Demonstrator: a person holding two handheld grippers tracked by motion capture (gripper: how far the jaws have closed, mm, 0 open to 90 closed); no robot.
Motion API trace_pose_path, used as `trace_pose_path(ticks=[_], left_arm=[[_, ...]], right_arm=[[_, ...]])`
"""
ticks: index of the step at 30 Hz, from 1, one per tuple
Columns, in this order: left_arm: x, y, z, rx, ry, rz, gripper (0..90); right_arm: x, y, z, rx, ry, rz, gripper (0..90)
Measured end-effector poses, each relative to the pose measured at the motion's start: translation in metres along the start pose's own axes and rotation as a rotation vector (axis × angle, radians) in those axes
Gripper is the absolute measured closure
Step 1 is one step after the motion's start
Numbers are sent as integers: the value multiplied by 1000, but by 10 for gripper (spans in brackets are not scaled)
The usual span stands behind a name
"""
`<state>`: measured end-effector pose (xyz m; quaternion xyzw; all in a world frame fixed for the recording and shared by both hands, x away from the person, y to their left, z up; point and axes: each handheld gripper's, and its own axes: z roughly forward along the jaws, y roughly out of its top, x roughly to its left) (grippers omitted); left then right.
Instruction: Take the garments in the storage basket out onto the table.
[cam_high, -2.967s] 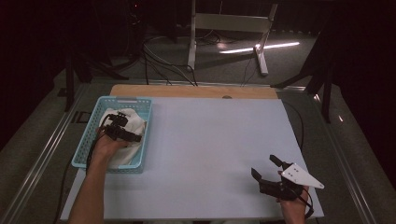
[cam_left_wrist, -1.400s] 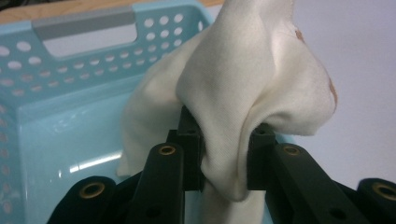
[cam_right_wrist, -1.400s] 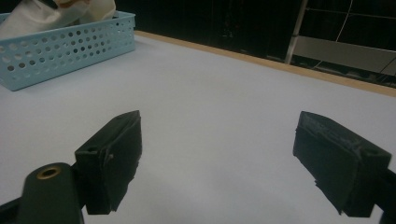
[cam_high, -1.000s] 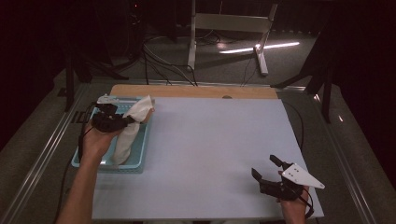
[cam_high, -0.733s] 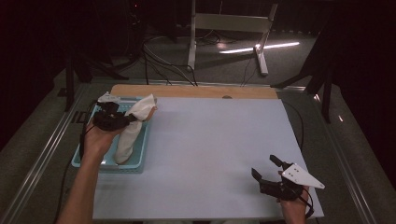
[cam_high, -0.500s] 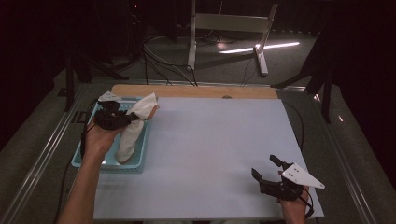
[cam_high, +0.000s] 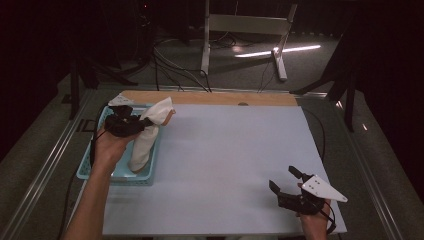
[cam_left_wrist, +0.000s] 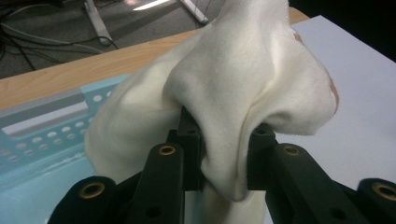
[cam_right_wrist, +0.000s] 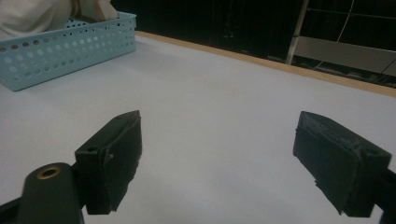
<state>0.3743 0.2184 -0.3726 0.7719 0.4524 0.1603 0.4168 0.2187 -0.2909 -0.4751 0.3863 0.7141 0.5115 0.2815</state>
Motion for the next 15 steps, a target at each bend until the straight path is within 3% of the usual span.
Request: trace_pose_path(ticks=[15], left_arm=[[-15, 14, 3, -24, -41, 27, 745]], right_arm=[[0, 0, 0, 0, 2, 0, 155]])
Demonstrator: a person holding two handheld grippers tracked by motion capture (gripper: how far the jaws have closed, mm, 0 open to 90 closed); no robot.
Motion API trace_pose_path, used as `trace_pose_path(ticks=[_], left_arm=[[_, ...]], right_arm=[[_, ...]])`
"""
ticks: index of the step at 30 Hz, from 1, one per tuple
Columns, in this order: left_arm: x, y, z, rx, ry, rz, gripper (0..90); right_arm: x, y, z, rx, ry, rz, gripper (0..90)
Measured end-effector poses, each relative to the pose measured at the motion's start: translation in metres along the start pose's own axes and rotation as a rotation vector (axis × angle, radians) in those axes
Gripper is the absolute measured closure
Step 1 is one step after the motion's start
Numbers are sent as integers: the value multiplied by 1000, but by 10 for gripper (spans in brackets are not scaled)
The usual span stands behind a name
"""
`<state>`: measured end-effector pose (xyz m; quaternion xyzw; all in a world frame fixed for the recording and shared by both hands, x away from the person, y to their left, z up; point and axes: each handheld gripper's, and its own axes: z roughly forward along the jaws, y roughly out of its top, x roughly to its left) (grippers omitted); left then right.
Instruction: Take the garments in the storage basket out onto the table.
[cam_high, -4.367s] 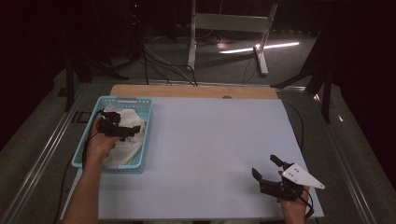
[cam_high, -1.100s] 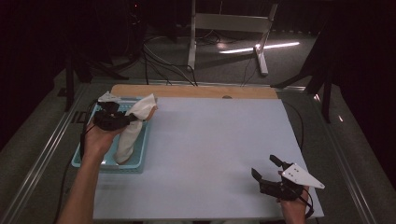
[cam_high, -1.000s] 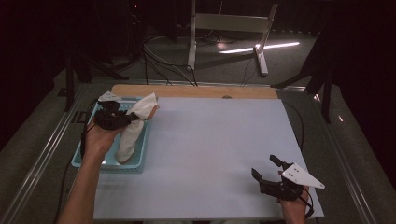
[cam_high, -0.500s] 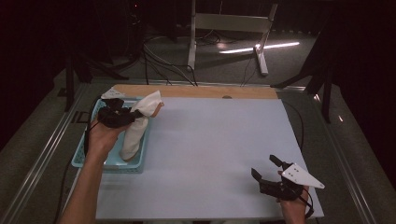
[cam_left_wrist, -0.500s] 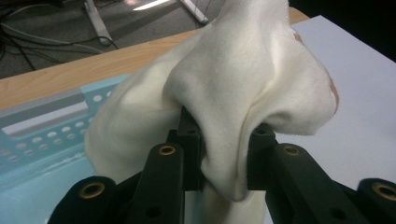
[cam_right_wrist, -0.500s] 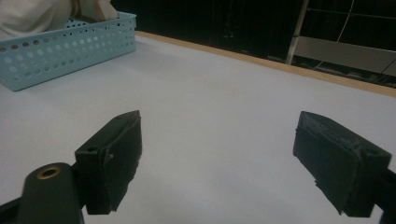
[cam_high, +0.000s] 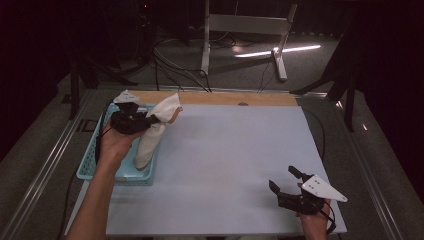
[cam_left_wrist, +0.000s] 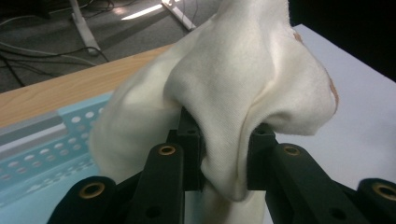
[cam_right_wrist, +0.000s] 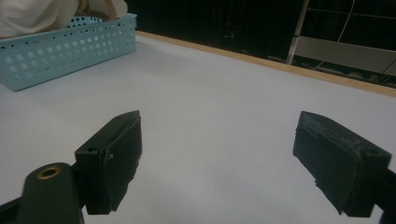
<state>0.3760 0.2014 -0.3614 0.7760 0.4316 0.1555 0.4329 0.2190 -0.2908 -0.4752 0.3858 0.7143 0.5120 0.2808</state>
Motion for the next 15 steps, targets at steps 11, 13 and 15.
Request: trace_pose_path(ticks=[11, 13, 15], left_arm=[[-13, 8, 11, 8, -11, 31, 745], [-16, 11, 13, -3, -17, 32, 745], [-18, 11, 15, -4, -20, 33, 745]], right_arm=[[-1, 0, -1, -1, -3, -1, 155], [-1, 0, -1, -2, -4, 0, 155], [-1, 0, -1, -3, -4, 0, 156]])
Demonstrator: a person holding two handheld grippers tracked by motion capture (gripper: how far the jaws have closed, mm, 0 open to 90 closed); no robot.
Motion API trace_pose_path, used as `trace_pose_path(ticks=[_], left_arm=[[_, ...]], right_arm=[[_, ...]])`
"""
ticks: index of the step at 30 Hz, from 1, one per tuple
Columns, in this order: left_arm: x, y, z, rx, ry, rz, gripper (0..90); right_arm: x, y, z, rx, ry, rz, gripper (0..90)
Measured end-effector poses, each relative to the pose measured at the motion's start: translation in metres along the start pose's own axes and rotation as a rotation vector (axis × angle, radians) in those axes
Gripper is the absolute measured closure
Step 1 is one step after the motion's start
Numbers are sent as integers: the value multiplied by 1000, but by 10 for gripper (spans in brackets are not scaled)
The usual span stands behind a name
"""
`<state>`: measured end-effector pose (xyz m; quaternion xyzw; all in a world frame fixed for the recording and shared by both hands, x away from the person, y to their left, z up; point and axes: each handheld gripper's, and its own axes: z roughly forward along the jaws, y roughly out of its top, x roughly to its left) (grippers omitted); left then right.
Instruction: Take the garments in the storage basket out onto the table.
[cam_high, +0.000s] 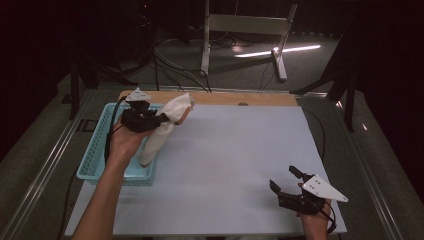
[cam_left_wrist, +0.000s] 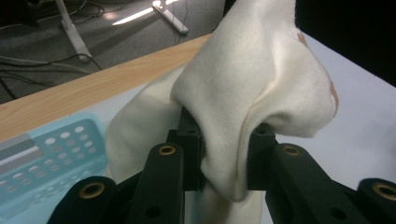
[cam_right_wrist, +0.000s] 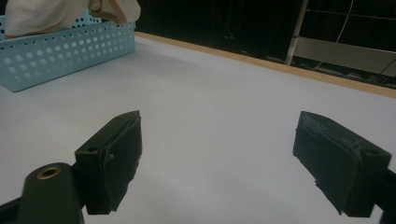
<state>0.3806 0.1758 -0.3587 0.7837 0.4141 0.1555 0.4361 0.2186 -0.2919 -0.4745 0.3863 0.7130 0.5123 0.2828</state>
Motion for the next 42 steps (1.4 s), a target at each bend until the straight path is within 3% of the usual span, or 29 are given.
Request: trace_pose_path(ticks=[42], left_arm=[[-38, 9, 41, 13, -79, 44, 745]], right_arm=[[0, 0, 0, -2, -2, -7, 157]])
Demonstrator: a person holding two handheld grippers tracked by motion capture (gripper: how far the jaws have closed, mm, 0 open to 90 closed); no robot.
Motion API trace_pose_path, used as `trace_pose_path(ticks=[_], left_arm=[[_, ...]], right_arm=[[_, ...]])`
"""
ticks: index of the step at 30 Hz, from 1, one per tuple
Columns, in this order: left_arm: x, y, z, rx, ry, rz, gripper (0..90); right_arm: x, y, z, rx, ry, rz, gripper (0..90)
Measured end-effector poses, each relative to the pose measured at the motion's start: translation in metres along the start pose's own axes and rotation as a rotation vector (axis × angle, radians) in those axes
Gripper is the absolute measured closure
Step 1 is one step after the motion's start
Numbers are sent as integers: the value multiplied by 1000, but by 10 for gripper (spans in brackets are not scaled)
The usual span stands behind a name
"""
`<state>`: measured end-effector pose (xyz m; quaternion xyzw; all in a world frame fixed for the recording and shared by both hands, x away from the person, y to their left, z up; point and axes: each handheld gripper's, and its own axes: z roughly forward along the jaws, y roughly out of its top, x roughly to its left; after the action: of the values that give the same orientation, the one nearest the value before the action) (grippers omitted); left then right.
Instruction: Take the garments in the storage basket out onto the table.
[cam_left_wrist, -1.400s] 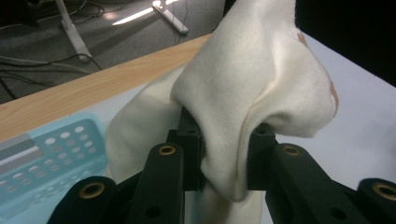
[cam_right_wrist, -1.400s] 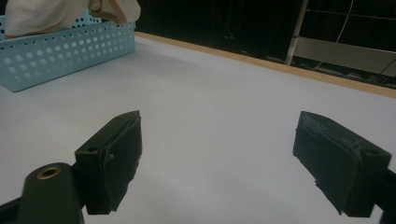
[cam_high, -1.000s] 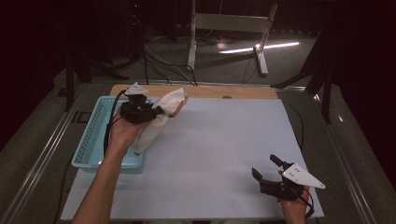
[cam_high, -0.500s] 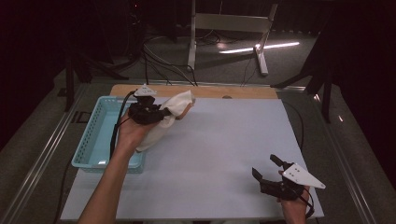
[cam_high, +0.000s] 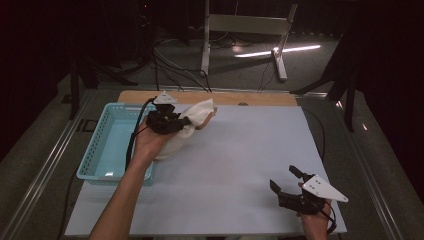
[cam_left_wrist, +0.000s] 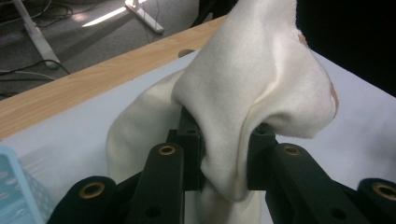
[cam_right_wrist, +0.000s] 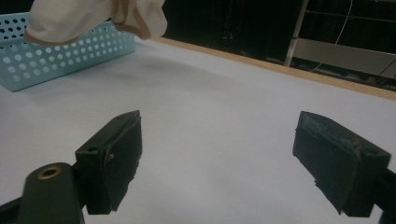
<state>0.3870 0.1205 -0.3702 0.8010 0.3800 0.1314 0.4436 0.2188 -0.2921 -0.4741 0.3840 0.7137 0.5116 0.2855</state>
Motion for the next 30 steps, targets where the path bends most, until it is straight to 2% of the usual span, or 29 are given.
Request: trace_pose_path(ticks=[11, 20, 30], left_arm=[[-7, 1, 10, 2, -19, 9, 745], [-11, 1, 15, -10, -38, -3, 745], [-18, 2, 23, -8, -57, 3, 745]], right_arm=[[0, 0, 0, 1, -1, -2, 158], [0, 0, 1, 3, -1, -6, 158], [-1, 0, 0, 5, -5, -7, 159]])
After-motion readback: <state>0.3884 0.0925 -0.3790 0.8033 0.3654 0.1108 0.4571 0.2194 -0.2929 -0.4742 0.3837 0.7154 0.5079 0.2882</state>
